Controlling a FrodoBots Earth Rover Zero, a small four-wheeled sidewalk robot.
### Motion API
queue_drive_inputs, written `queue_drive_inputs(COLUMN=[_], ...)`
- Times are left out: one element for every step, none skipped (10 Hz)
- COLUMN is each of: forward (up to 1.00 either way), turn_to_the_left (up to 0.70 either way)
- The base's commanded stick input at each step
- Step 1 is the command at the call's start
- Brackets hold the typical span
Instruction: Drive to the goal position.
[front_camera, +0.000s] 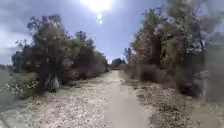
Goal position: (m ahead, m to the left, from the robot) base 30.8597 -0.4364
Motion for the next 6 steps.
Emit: queue_drive_inputs(forward=[0.85, 0.85, 0.85, 0.85, 0.85, 0.85], turn_to_the_left=[0.00, 0.00, 0.00, 0.00, 0.00, 0.00])
